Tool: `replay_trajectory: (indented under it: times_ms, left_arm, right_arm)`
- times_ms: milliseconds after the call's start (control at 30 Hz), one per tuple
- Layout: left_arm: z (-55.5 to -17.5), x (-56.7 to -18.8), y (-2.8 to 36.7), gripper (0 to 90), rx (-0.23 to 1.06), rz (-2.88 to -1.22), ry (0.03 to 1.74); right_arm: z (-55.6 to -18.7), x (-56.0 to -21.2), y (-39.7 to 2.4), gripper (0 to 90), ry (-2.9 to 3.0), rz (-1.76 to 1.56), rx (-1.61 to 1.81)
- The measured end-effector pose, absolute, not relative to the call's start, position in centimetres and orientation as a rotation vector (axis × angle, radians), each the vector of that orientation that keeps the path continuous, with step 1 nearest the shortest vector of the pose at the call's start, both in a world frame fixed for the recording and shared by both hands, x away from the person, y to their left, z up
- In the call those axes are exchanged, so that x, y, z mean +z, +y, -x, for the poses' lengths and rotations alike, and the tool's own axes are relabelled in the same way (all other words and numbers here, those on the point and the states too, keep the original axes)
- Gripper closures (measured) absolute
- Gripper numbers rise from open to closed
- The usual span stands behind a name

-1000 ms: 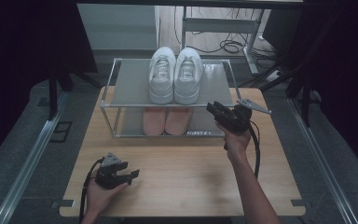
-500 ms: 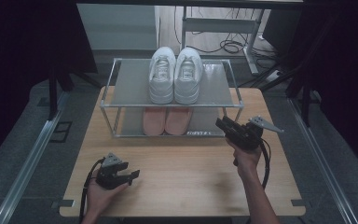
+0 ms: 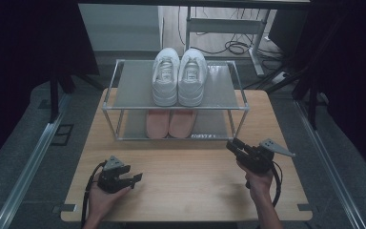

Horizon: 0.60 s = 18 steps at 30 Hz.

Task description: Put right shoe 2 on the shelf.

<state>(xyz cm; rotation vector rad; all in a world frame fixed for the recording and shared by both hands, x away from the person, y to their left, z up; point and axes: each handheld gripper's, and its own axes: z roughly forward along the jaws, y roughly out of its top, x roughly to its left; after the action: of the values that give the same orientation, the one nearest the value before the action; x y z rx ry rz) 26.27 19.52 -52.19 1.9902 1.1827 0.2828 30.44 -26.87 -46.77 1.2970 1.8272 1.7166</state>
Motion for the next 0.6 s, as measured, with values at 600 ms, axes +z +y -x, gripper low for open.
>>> replay_trajectory:
  times_ms: [600]
  left_arm:
    - [-26.2, -52.2, 19.6, 37.7, 0.285, -1.988, 1.184]
  right_arm:
    - [-29.7, -48.7, -27.0, 60.4, 1.868, -1.293, 1.662]
